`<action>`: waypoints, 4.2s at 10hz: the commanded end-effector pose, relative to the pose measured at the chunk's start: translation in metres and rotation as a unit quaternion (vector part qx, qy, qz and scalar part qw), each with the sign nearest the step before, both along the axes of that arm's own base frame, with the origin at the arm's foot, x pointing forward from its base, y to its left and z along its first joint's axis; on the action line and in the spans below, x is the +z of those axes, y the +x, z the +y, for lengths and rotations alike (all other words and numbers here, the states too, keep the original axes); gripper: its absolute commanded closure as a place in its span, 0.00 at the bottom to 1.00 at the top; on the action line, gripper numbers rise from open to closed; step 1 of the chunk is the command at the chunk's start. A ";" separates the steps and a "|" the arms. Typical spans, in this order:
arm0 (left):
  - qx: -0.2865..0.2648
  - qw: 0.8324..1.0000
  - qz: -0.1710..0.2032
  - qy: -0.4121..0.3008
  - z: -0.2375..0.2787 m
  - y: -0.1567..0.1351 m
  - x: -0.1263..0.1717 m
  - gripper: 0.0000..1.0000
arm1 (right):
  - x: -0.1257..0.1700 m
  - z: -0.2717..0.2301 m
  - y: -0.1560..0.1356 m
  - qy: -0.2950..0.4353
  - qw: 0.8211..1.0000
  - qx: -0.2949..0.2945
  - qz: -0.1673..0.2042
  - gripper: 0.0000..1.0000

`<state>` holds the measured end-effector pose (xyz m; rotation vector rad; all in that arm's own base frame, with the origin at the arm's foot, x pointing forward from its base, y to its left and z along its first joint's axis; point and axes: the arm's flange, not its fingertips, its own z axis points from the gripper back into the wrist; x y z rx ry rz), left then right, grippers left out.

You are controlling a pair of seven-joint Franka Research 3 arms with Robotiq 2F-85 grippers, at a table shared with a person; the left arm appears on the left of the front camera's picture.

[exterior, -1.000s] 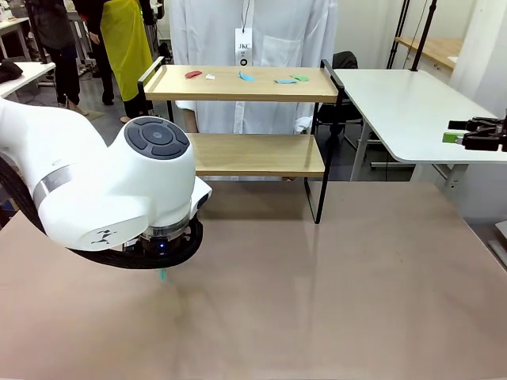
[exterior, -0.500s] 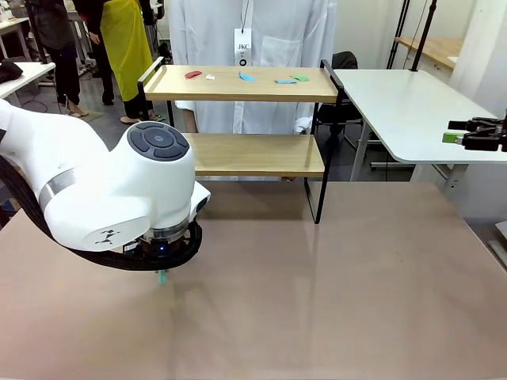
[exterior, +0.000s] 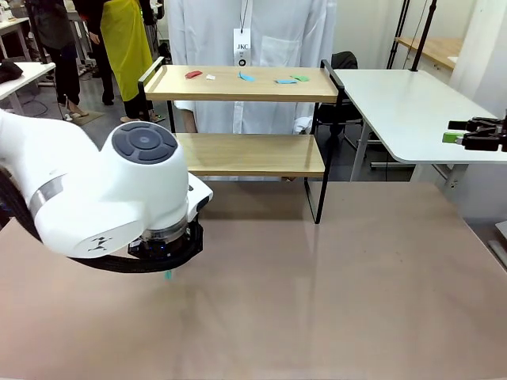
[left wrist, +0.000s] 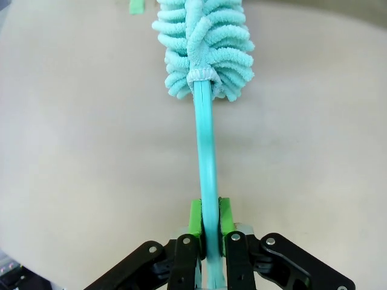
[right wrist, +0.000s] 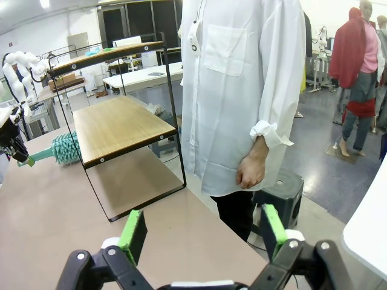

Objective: Clean the shelf.
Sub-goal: Clean the specific section of the Shelf indicated by the human with the Duster.

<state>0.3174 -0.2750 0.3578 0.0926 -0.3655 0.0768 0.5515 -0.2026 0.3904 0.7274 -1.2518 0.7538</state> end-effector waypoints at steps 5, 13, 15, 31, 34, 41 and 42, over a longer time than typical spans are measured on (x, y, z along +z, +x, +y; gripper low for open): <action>-0.173 0.978 -0.016 -0.117 0.043 -0.021 0.023 0.87 | 0.003 0.002 0.000 -0.001 1.000 0.001 -0.002 0.00; -0.401 0.907 0.007 -0.128 0.081 -0.025 0.038 0.87 | 0.003 0.002 0.000 -0.001 1.000 0.001 -0.002 0.00; -0.458 0.878 0.028 -0.139 0.096 -0.027 0.040 0.87 | 0.003 0.002 0.000 -0.001 1.000 0.001 -0.002 0.00; -0.491 0.834 0.207 0.144 0.132 -0.065 0.263 0.87 | 0.003 0.002 0.000 -0.001 1.000 0.001 -0.002 0.00; -0.523 0.821 0.200 0.108 0.143 -0.067 0.254 0.87 | 0.003 0.002 0.000 -0.001 1.000 0.001 -0.002 0.00; -0.523 0.821 0.200 0.108 0.143 -0.067 0.254 0.87 | 0.003 0.002 0.000 -0.001 1.000 0.001 -0.002 0.00; -0.523 0.821 0.200 0.108 0.143 -0.067 0.254 0.87 | 0.003 0.002 0.000 -0.001 1.000 0.001 -0.002 0.00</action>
